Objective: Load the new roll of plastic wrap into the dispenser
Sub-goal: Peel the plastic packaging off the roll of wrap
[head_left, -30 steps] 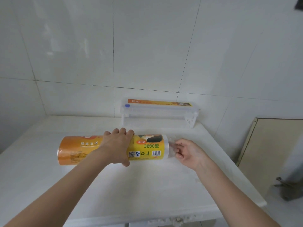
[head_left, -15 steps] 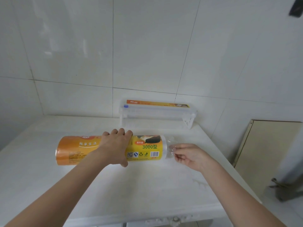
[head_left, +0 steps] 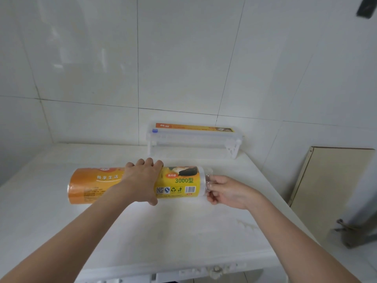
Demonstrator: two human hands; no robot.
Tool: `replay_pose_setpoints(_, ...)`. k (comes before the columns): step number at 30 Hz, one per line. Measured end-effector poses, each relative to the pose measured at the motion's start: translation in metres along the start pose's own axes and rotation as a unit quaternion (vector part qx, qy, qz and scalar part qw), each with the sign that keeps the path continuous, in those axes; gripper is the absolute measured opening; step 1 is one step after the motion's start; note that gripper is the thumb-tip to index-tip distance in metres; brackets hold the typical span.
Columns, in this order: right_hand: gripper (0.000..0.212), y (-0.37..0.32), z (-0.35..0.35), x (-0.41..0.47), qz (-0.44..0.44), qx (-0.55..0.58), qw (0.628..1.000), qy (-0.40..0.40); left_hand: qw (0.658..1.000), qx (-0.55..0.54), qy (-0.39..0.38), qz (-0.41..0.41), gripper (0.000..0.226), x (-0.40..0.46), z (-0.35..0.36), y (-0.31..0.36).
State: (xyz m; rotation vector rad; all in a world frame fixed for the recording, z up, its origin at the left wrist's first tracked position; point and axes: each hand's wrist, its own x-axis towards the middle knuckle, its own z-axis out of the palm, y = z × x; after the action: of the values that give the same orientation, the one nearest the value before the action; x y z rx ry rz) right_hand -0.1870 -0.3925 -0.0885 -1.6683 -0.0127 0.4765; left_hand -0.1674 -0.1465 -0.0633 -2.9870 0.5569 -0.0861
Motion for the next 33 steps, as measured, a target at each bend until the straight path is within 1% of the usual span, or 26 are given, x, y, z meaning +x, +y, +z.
replay_pose_setpoints(3, 0.005, 0.002, -0.001, 0.0, -0.019, -0.079, 0.995, 0.053, 1.0, -0.001, 0.002, 0.0, 0.093, 0.001, 0.001, -0.001)
replay_pose_setpoints(6, 0.004, 0.002, -0.006, -0.005, -0.004, -0.114, 0.987, 0.112, 1.0, -0.001, -0.001, 0.002, 0.094, 0.001, 0.001, -0.002)
replay_pose_setpoints(9, 0.01, 0.004, -0.016, -0.016, 0.016, -0.075, 0.986, 0.15, 1.0, -0.001, -0.003, 0.003, 0.094, 0.001, 0.001, -0.002)
replay_pose_setpoints(14, 0.026, 0.004, -0.018, -0.015, 0.038, 0.007, 0.964, 0.263, 1.0, -0.003, -0.005, 0.006, 0.094, 0.002, 0.001, -0.003)
replay_pose_setpoints(15, 0.029, 0.005, -0.016, -0.014, 0.021, 0.019, 0.959, 0.281, 1.0, -0.004, -0.004, 0.008, 0.094, 0.002, 0.001, -0.003)
replay_pose_setpoints(16, 0.03, 0.006, -0.015, -0.013, -0.015, 0.02, 0.954, 0.3, 1.0, -0.005, -0.004, 0.009, 0.094, 0.003, 0.001, -0.004)
replay_pose_setpoints(18, 0.03, 0.009, -0.013, -0.018, -0.115, -0.003, 0.938, 0.326, 1.0, -0.007, -0.008, 0.011, 0.093, 0.004, 0.001, -0.005)
replay_pose_setpoints(20, 0.024, 0.012, -0.009, -0.026, -0.182, -0.009, 0.933, 0.311, 1.0, -0.008, -0.006, 0.011, 0.093, 0.005, 0.001, -0.006)
replay_pose_setpoints(22, 0.026, 0.012, -0.009, -0.028, -0.202, 0.002, 0.938, 0.281, 1.0, -0.008, -0.006, 0.011, 0.092, 0.005, 0.001, -0.006)
replay_pose_setpoints(27, 0.031, 0.013, -0.014, -0.016, -0.189, 0.076, 0.956, 0.211, 1.0, -0.007, -0.006, 0.01, 0.092, 0.007, 0.001, -0.006)
replay_pose_setpoints(31, 0.03, 0.015, -0.019, -0.015, -0.196, 0.107, 0.956, 0.189, 1.0, -0.011, -0.007, 0.011, 0.092, 0.007, 0.0, -0.006)
replay_pose_setpoints(33, 0.028, 0.013, -0.022, -0.015, -0.186, 0.097, 0.959, 0.191, 1.0, -0.009, -0.003, 0.008, 0.091, 0.007, 0.001, -0.006)
